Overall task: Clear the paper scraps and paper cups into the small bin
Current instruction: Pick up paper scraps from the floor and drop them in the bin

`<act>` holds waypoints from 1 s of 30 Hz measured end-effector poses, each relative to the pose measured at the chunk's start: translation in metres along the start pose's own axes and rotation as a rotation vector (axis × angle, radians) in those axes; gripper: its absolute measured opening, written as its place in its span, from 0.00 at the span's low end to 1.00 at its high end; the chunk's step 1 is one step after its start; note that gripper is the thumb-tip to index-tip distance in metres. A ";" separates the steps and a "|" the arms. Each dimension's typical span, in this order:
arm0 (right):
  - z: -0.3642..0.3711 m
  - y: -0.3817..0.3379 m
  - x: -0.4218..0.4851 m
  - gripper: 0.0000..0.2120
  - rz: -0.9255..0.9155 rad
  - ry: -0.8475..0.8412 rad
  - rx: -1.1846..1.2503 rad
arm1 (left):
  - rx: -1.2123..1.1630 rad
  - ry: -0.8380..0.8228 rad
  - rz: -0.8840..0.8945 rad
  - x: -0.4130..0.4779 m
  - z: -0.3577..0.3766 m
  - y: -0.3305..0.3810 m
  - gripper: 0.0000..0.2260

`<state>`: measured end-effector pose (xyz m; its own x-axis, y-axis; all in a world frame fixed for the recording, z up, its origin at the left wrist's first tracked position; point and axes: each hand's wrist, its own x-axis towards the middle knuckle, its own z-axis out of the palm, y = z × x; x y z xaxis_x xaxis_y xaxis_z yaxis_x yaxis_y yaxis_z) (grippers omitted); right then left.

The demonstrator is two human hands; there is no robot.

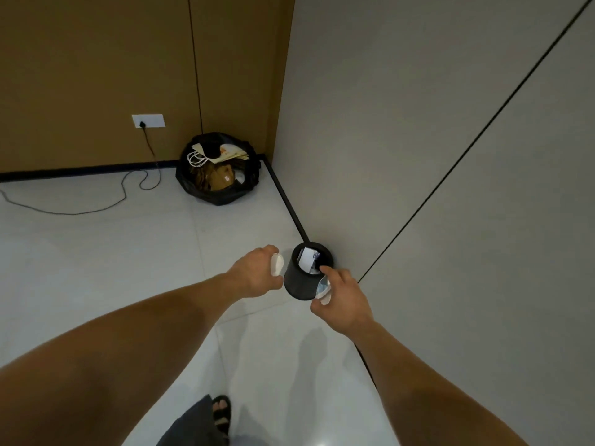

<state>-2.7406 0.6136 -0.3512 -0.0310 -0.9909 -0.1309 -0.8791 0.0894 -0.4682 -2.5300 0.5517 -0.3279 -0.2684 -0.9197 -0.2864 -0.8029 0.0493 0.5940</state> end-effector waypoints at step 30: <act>0.294 0.337 0.498 0.36 0.362 -0.145 0.147 | 0.283 -0.427 0.244 0.617 0.301 -0.127 0.31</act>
<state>-2.9123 0.1799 -0.8308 -0.2488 -0.8694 -0.4268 -0.7462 0.4530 -0.4877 -2.7535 0.0956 -0.8065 -0.6078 -0.6327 -0.4798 -0.7866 0.3971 0.4729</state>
